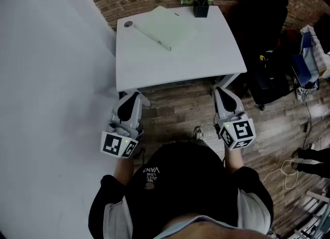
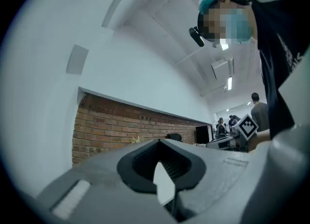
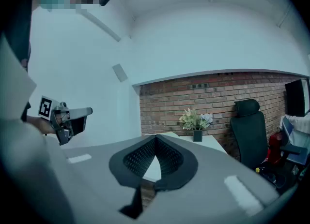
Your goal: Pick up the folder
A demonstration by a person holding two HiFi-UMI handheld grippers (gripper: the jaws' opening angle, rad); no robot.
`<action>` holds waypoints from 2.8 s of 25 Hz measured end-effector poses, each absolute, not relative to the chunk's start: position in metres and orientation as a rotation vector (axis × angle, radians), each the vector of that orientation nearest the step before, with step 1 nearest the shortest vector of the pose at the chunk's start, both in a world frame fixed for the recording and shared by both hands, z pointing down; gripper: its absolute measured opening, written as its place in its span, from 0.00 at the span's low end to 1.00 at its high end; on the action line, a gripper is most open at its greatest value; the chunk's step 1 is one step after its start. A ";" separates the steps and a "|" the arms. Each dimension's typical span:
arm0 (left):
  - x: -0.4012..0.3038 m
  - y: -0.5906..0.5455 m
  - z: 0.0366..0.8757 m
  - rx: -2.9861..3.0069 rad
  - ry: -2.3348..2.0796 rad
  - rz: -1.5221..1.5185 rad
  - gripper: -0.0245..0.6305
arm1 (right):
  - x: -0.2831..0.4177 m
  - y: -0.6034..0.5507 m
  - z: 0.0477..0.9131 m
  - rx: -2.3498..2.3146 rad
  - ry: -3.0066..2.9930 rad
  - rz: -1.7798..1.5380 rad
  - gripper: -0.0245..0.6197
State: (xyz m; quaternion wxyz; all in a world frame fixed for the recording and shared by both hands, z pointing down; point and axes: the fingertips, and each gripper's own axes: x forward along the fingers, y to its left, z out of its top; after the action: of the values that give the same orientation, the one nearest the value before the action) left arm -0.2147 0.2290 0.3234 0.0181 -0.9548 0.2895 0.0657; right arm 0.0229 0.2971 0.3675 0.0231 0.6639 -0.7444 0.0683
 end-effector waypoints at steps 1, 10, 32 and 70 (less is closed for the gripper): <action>-0.215 0.230 0.326 -2.976 0.883 0.206 0.04 | 0.020 0.296 0.368 2.055 -2.308 0.211 0.03; -0.223 0.226 0.344 -3.013 0.835 0.142 0.04 | -0.002 0.292 0.370 2.053 -2.361 0.226 0.04; -0.152 0.137 0.368 -3.009 1.008 0.043 0.04 | 0.074 0.192 0.384 1.919 -2.433 0.275 0.04; -0.125 -0.018 0.395 -3.158 0.937 -0.015 0.04 | 0.076 0.028 0.388 1.931 -2.407 0.329 0.04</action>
State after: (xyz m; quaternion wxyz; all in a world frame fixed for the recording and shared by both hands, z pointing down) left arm -0.1250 -0.0180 0.3946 -0.0760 -0.9559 0.2836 -0.0045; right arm 0.0764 0.0279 0.3884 0.0193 0.6221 -0.7755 0.1060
